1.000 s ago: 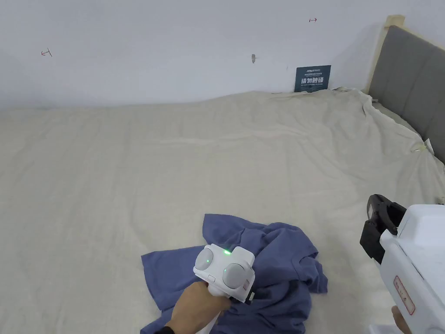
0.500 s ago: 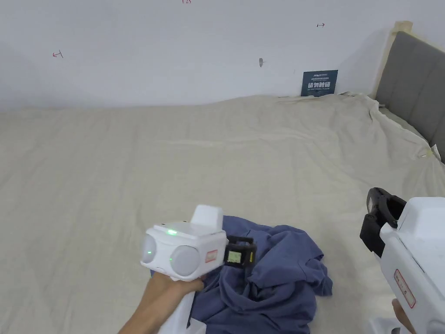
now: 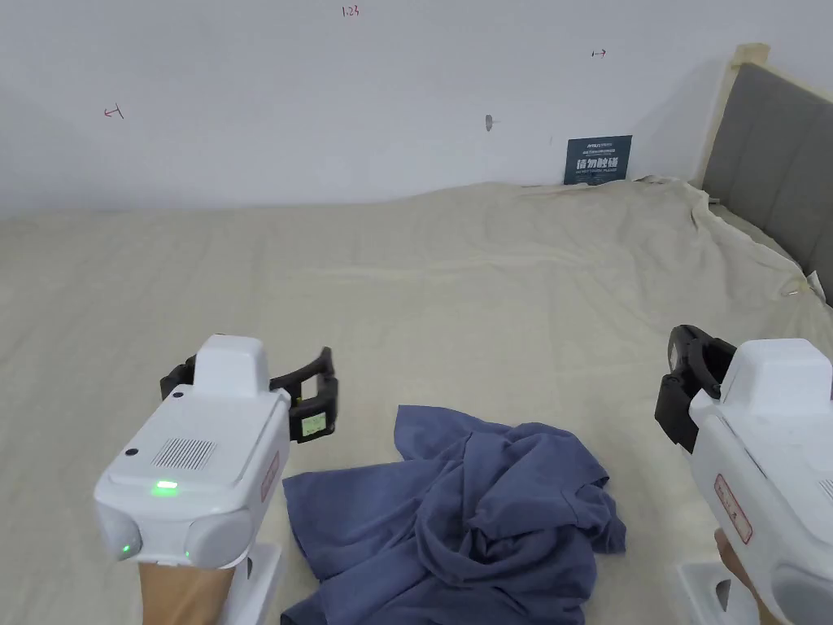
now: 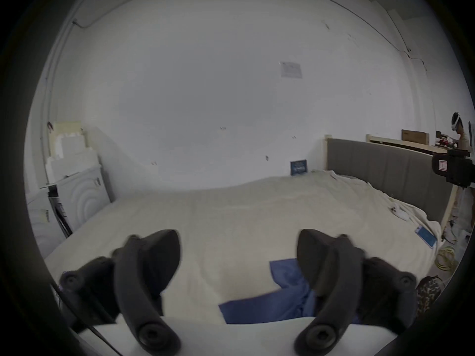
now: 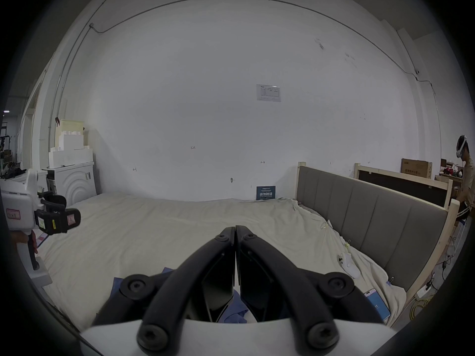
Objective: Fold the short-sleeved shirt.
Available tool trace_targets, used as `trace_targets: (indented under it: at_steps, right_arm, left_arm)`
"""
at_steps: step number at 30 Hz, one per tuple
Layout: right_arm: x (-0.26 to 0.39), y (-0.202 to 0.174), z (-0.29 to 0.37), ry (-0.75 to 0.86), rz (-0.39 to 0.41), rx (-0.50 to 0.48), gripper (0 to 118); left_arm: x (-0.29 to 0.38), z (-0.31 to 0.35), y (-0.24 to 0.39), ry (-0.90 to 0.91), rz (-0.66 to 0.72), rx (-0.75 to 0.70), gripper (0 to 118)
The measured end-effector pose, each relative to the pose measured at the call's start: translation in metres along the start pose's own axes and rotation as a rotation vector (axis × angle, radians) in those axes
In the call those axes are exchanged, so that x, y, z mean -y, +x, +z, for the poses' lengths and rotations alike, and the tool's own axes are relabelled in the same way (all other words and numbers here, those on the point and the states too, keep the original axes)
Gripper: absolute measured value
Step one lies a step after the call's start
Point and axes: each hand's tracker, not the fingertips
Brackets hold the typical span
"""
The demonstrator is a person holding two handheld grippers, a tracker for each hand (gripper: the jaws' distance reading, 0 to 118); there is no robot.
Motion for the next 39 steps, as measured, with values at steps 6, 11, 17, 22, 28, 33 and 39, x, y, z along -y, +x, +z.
trace_targets:
  at_steps: [6,11,17,22,28,33,39]
  right_arm:
    - [0.003,-0.002,-0.001,-0.002,-0.004,-0.005,0]
    - [0.008,0.0,-0.005,0.0,-0.008,-0.004,0]
    - [0.005,-0.004,-0.004,0.0,-0.007,-0.008,0]
    - [0.003,-0.008,-0.003,-0.001,-0.005,-0.01,0]
    - [0.009,-0.006,-0.005,-0.013,-0.005,-0.015,0]
    - [0.015,-0.004,-0.008,-0.026,-0.011,-0.015,0]
    - [0.02,-0.007,-0.009,-0.047,-0.012,-0.02,0]
  left_arm:
    - [0.015,0.006,-0.015,0.049,0.072,-0.03,3]
    - [0.023,0.009,-0.019,0.065,0.093,-0.05,0]
    - [0.021,0.008,-0.018,0.07,0.072,-0.065,0]
    - [0.022,0.005,-0.019,0.042,0.083,-0.064,0]
    - [0.039,-0.013,-0.019,-0.241,0.136,-0.025,0]
    - [0.081,-0.024,-0.014,-0.472,0.182,0.043,0]
    - [0.133,-0.025,-0.003,-0.726,0.223,0.09,1]
